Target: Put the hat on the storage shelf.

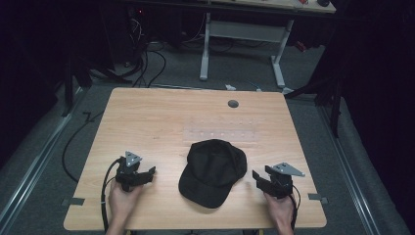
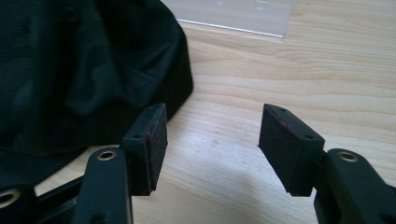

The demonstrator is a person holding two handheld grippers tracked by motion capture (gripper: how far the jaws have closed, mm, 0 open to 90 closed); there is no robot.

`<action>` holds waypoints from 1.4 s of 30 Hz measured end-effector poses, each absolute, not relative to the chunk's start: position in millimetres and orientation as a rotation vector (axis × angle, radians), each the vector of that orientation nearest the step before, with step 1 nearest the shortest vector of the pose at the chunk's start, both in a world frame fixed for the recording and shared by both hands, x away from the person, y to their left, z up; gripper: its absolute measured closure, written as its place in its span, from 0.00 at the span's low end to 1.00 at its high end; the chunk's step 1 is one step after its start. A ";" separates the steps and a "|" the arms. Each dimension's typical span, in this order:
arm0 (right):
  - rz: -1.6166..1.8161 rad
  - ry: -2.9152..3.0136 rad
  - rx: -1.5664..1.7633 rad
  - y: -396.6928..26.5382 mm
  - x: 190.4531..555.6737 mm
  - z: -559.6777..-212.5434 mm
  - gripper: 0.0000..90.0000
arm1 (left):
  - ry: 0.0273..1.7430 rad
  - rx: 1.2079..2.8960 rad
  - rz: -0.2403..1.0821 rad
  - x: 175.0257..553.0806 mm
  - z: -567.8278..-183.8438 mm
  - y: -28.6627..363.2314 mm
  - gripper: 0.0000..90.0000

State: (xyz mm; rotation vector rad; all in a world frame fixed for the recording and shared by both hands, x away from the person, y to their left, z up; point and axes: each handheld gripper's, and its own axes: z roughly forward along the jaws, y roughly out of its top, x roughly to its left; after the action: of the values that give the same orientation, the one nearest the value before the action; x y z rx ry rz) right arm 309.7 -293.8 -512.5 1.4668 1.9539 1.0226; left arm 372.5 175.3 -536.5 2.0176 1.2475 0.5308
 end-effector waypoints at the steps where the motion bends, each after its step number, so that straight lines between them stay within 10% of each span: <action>1: 1.023 1.954 1.467 -293.8 309.7 -512.5 0.46 | 1.248 2.018 0.531 372.5 -536.5 175.3 0.29; 42: 1.200 2.118 1.230 -225.3 364.6 -458.2 0.37 | 1.249 2.017 0.528 372.6 -536.5 174.8 0.28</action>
State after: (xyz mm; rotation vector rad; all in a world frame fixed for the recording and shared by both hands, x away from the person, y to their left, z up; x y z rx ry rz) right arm 364.6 -225.3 -458.2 1.2299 2.1181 1.2000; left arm 372.6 174.8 -536.5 2.0166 1.2487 0.5283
